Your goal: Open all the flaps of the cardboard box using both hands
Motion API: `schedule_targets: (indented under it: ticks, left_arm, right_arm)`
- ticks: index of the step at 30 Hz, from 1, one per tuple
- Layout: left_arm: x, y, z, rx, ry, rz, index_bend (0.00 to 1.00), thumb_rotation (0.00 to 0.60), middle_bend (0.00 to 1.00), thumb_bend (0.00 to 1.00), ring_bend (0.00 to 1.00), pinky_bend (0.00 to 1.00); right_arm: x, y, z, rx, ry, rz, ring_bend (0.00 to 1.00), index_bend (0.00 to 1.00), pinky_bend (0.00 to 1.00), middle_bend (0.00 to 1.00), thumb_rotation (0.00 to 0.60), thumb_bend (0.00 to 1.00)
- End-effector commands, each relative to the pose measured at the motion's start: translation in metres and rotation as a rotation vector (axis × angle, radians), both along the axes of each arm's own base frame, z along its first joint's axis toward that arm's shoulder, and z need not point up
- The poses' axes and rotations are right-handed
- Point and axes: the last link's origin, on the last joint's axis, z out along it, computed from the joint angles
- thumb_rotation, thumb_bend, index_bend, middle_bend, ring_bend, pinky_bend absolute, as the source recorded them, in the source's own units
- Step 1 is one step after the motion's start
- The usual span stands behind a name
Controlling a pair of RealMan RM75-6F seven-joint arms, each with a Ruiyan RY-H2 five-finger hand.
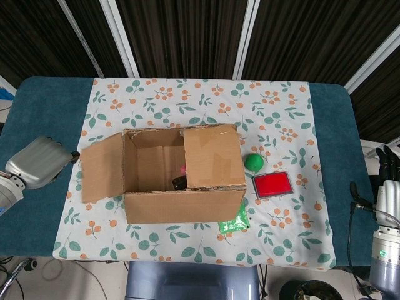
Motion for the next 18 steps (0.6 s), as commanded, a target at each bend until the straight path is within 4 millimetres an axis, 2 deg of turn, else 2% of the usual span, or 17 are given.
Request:
schedule_targets:
  ticks: [1, 5, 7, 8, 9, 10, 12, 15, 18]
  left_arm:
    - [-0.022, -0.004, -0.004, 0.004, -0.018, 0.043, 0.37, 0.6, 0.65, 1.0, 0.46, 0.48]
    - [-0.041, -0.007, -0.006, 0.031, -0.067, 0.088, 0.35, 0.6, 0.62, 0.97, 0.43, 0.48]
    - [-0.049, -0.007, -0.005, 0.072, -0.126, 0.104, 0.31, 0.6, 0.56, 0.86, 0.38, 0.43]
    - [-0.052, -0.008, -0.005, 0.098, -0.165, 0.109, 0.29, 0.6, 0.51, 0.76, 0.35, 0.4]
    - [-0.057, -0.009, -0.005, 0.142, -0.228, 0.113, 0.24, 0.6, 0.43, 0.65, 0.29, 0.35]
    - [-0.061, -0.01, -0.006, 0.174, -0.274, 0.115, 0.21, 0.6, 0.37, 0.58, 0.24, 0.3]
    - [-0.072, -0.016, -0.009, 0.255, -0.389, 0.125, 0.1, 0.6, 0.2, 0.41, 0.1, 0.16]
    - [-0.086, -0.027, -0.013, 0.363, -0.498, 0.126, 0.01, 0.6, 0.04, 0.29, 0.01, 0.03]
    - [-0.104, -0.042, -0.024, 0.507, -0.608, 0.116, 0.0, 0.6, 0.0, 0.23, 0.0, 0.0]
  right_arm:
    - [0.0, 0.0, 0.0, -0.001, 0.002, 0.0, 0.0, 0.01, 0.24, 0.0, 0.6, 0.4]
    - [0.0, 0.0, 0.0, -0.001, 0.005, 0.0, 0.0, 0.01, 0.24, 0.0, 0.6, 0.4]
    - [0.0, 0.0, 0.0, 0.002, 0.01, -0.001, 0.0, 0.01, 0.24, 0.0, 0.6, 0.4]
    - [0.0, 0.0, 0.0, 0.003, 0.012, -0.002, 0.0, 0.01, 0.24, 0.0, 0.6, 0.4]
    - [0.001, 0.0, 0.0, 0.004, 0.015, -0.001, 0.0, 0.01, 0.24, 0.0, 0.6, 0.4]
    - [0.001, 0.0, 0.001, 0.006, 0.019, 0.0, 0.0, 0.01, 0.24, 0.0, 0.6, 0.4]
    - [0.003, -0.001, 0.002, 0.005, 0.029, 0.008, 0.0, 0.01, 0.24, 0.0, 0.6, 0.4]
    - [0.01, -0.003, 0.005, 0.005, 0.047, 0.031, 0.0, 0.01, 0.24, 0.0, 0.6, 0.4]
    - [0.021, -0.007, 0.009, 0.03, 0.081, 0.062, 0.0, 0.01, 0.24, 0.0, 0.6, 0.38]
